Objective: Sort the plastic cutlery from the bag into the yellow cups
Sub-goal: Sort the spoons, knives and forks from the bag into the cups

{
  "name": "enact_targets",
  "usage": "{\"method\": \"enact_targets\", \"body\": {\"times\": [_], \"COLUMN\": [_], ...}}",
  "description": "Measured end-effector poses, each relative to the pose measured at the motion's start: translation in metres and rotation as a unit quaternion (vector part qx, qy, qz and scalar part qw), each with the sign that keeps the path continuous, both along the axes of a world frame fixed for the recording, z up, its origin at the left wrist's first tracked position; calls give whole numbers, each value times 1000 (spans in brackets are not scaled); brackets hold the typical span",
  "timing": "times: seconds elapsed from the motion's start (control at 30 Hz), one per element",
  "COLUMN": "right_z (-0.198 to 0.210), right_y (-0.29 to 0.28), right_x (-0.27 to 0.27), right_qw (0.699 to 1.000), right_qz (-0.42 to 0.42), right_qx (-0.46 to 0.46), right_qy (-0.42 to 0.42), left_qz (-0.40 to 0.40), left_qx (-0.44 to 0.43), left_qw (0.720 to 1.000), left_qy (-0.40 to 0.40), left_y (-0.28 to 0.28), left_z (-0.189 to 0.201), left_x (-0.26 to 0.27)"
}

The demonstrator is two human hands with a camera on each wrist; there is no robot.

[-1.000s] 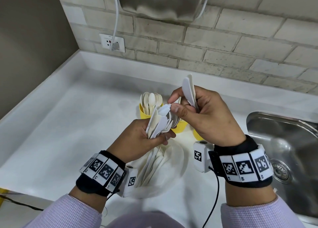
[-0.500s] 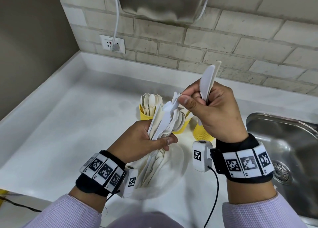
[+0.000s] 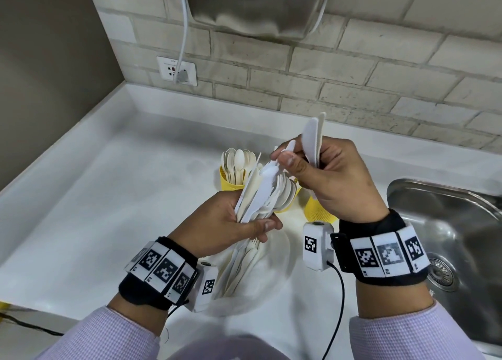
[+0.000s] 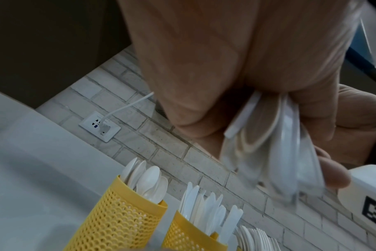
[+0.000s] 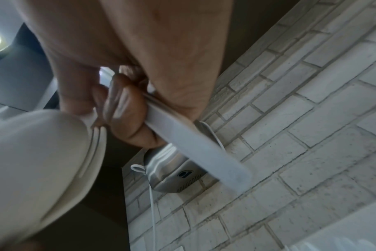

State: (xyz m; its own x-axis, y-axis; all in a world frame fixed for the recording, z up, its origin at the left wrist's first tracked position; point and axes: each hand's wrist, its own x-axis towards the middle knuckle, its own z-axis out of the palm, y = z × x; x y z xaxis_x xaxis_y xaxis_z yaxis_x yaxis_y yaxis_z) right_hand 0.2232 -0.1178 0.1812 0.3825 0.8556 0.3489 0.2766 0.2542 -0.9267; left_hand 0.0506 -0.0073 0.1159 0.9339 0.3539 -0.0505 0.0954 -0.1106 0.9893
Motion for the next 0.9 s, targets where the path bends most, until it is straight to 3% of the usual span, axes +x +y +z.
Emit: {"method": "enact_targets", "body": {"times": [0.3, 0.43, 0.53, 0.73, 0.9], "right_z": [5, 0, -3, -1, 8], "right_y": [2, -2, -2, 7, 12], "right_x": [4, 4, 1, -11, -14], "right_qw": [985, 997, 996, 991, 957], "right_qz": [-79, -33, -24, -78, -142], "right_qx": [67, -34, -67, 16, 151], "right_qy": [135, 61, 59, 110, 204], "left_qz": [-3, -2, -1, 7, 3], "left_qx": [14, 11, 10, 21, 19], "left_qw": [1000, 1000, 1000, 1000, 1000], "left_qy": [20, 16, 10, 12, 18], "left_y": [0, 0, 0, -1, -2], "left_z": [6, 8, 9, 11, 11], "left_x": [-3, -4, -5, -5, -6]}}
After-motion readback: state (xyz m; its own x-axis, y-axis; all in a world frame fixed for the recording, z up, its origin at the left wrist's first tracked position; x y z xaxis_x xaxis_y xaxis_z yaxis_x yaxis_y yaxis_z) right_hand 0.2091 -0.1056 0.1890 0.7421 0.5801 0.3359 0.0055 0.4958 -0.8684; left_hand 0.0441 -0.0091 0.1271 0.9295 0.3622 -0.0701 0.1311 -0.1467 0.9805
